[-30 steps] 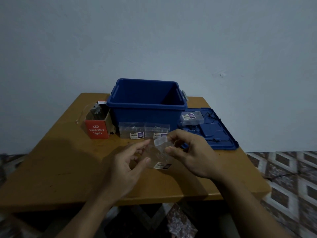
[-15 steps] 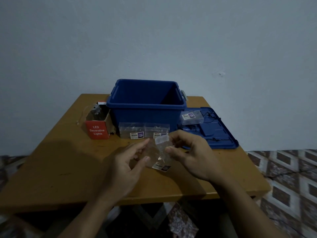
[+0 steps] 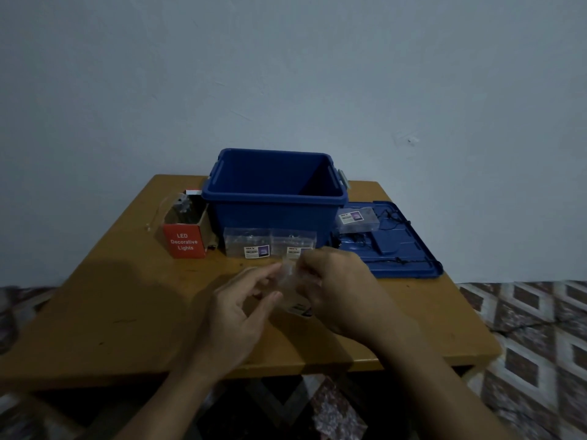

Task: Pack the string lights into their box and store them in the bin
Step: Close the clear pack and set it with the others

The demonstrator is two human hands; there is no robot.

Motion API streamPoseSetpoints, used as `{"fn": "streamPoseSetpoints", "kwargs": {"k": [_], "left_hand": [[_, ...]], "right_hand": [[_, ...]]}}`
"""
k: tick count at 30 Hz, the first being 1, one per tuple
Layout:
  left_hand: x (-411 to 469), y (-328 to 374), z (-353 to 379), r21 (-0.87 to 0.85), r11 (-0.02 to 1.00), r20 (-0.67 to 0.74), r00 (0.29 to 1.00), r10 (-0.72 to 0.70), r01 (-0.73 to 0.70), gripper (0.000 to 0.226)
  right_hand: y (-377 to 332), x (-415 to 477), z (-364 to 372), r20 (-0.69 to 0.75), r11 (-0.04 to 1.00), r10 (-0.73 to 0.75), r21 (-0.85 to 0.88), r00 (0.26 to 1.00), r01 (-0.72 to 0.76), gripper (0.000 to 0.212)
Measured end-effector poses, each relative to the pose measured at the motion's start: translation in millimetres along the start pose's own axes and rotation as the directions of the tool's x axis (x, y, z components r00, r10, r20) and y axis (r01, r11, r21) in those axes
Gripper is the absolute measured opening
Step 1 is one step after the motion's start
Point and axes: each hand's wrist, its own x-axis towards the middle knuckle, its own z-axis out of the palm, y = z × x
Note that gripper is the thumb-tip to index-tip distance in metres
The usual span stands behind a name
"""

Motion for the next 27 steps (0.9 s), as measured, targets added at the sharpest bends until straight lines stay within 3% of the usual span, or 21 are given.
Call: {"fn": "streamPoseSetpoints", "kwargs": {"k": [3, 8, 12, 15, 19, 27], "left_hand": [[0, 2, -1, 0.007, 1.000, 0.001, 1.000, -0.016, 0.016, 0.042], [1, 8, -2, 0.054, 0.999, 0.030, 1.000, -0.008, 0.006, 0.044], [2, 5, -4, 0.158, 0.987, 0.077, 0.997, 0.027, -0.039, 0.038], [4, 4, -4, 0.222, 0.974, 0.111, 0.994, 0.005, -0.030, 0.021], [4, 4, -4, 0.249, 0.968, 0.118, 0.991, -0.060, 0.029, 0.014], [4, 9, -4, 0.216, 0.974, 0.097, 0.991, -0.089, 0.067, 0.004]], "right_hand": [[-2, 2, 4, -0.010, 1.000, 0.014, -0.017, 1.000, -0.014, 0.022], [2, -2, 11, -0.166, 0.996, 0.024, 0.086, 0.986, -0.009, 0.018], [7, -9, 15, -0.069, 0.997, -0.074, -0.001, 0.995, 0.074, 0.017], [16, -13, 19, 0.024, 0.987, -0.122, -0.102, 0.992, 0.123, 0.038], [23, -18, 21, 0.031, 0.996, -0.087, -0.018, 0.996, 0.088, 0.044], [29, -28, 34, -0.058, 0.985, 0.072, 0.164, 0.996, -0.062, 0.016]]}}
